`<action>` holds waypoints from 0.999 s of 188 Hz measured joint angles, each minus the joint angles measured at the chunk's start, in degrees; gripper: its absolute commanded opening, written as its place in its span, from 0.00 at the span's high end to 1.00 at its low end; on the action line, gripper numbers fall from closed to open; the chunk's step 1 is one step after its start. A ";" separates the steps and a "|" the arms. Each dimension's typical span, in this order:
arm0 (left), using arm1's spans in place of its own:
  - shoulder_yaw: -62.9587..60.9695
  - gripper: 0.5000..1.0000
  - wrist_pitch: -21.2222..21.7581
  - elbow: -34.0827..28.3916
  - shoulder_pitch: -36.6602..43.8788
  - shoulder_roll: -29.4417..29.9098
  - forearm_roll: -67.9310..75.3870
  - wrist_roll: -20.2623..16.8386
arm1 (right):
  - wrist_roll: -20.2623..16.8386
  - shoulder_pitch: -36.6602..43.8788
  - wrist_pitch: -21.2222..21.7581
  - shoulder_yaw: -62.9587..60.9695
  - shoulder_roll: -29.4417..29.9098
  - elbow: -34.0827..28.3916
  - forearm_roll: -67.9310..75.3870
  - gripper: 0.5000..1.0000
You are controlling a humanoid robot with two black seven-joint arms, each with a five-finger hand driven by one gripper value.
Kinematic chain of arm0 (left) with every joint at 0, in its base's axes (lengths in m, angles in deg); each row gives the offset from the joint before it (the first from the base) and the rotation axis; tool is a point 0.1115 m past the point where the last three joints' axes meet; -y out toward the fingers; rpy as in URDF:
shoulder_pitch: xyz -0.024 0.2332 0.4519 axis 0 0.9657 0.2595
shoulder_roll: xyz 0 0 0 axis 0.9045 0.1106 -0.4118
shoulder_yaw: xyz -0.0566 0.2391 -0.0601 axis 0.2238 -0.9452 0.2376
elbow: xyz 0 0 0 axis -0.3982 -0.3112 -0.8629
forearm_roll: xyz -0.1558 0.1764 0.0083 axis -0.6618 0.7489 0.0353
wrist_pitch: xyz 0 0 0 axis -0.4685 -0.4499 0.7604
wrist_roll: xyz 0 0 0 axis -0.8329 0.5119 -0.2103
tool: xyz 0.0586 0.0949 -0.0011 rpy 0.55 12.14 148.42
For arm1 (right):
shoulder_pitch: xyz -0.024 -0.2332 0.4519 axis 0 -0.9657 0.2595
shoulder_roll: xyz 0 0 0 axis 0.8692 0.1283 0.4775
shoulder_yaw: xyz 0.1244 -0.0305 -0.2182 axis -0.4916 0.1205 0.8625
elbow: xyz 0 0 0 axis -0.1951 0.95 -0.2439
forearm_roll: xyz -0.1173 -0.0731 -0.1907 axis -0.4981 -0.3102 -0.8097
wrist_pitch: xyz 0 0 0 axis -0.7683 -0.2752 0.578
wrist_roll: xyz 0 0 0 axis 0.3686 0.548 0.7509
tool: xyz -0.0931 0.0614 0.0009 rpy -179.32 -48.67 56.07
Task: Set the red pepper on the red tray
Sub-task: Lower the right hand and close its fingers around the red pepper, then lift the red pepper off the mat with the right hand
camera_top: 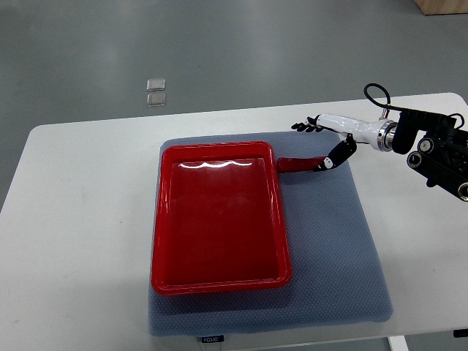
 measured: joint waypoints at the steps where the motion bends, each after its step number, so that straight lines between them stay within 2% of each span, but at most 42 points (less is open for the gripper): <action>1: 0.00 0.00 0.00 0.00 0.00 0.00 0.00 0.00 | 0.00 0.00 -0.14 0.10 0.05 0.01 0.00 0.19; 25: 0.00 0.00 0.00 0.00 0.00 0.00 -0.01 0.00 | -0.12 -0.32 -2.74 1.50 1.18 0.54 -0.12 0.21; 40: 0.00 0.00 0.00 0.00 0.00 0.00 -0.02 0.00 | -0.19 -0.66 -4.08 1.69 1.45 0.99 -0.13 0.27; 55: 0.00 0.00 0.00 0.00 0.00 0.00 -0.02 0.00 | -0.29 -1.01 -5.06 1.84 1.98 1.54 -0.18 0.38; 104: 0.00 0.00 0.01 0.00 -0.02 0.00 -0.02 0.00 | -0.18 -1.12 -8.04 4.84 4.47 5.16 -0.23 0.39; 135: 0.08 0.00 0.04 0.00 -0.01 0.00 -0.02 0.00 | -0.09 -1.23 -8.37 5.25 5.20 5.62 -0.23 0.39; 150: 0.14 0.00 0.04 0.00 0.00 0.00 -0.02 0.00 | -0.09 -1.26 -8.41 5.60 5.80 6.02 -0.23 0.42; 161: 0.16 0.00 0.04 0.00 0.00 0.00 -0.01 0.00 | -0.09 -1.27 -8.53 5.87 6.05 6.38 -0.23 0.48; 171: 0.18 0.00 0.04 0.00 0.00 0.00 -0.01 0.00 | -0.09 -1.27 -8.73 6.02 6.15 6.62 -0.23 0.48; 172: 0.18 0.00 0.04 0.00 0.00 0.00 -0.01 0.00 | -0.09 -1.27 -8.75 6.03 6.16 6.64 -0.23 0.58; 174: 0.18 0.00 0.04 0.00 0.00 0.00 -0.01 0.00 | -0.09 -1.27 -8.80 6.06 6.17 6.68 -0.23 0.62; 180: 0.18 0.00 0.04 0.00 0.00 0.00 -0.02 0.00 | -0.09 -1.27 -8.86 6.12 6.19 6.74 -0.23 0.72; 188: 0.18 0.00 0.04 0.00 0.01 0.00 -0.01 0.00 | -0.09 -1.26 -8.98 6.40 6.26 6.84 -0.23 0.81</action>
